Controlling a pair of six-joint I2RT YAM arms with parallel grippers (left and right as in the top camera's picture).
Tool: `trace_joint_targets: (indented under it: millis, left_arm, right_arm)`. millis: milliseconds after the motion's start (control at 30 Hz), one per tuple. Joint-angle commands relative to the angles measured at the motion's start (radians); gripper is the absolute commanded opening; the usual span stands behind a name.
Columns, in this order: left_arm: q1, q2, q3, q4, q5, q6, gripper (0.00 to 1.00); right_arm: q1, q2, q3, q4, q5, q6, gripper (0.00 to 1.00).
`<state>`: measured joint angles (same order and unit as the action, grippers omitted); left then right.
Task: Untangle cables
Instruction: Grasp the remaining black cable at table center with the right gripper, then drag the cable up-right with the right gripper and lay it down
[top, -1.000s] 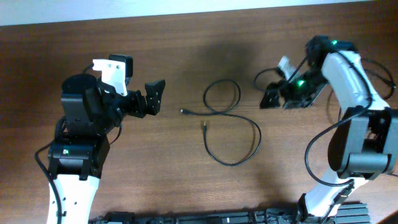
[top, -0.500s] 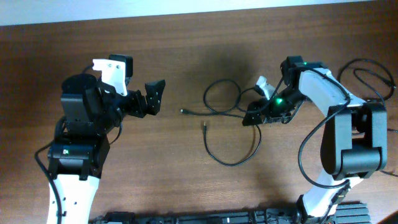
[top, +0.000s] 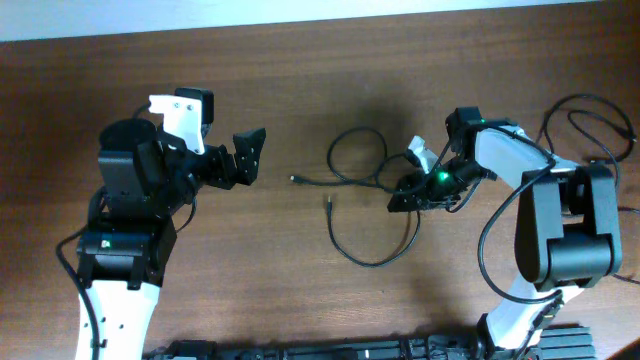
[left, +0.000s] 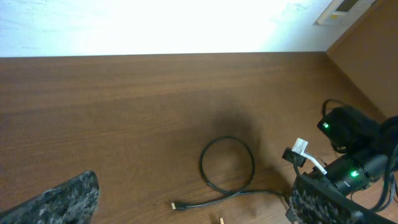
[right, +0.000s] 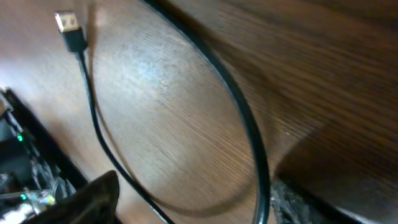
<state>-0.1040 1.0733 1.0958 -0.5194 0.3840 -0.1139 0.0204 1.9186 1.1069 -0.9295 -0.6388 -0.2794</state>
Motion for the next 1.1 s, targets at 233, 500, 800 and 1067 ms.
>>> trace_joint_targets:
  millis: [233,500,800,1067]
  left_arm:
    - [0.004,-0.006,0.0,0.002,-0.007,-0.005,0.99]
    - [0.004,-0.006,0.0,0.002,-0.007,-0.005,0.99]
    - [0.004,-0.006,0.0,0.002,-0.007,-0.005,0.99]
    - [0.004,-0.006,0.0,0.002,-0.007,-0.005,0.99]
  right_arm:
    - [0.006,0.001,-0.029,0.09,-0.091,0.099,0.04]
    - [0.006,0.001,0.155,-0.008,-0.081,0.105,0.04]
    - [0.006,0.001,0.594,-0.251,0.032,0.105,0.04]
    - [0.005,0.001,0.976,-0.3,0.087,0.105,0.04]
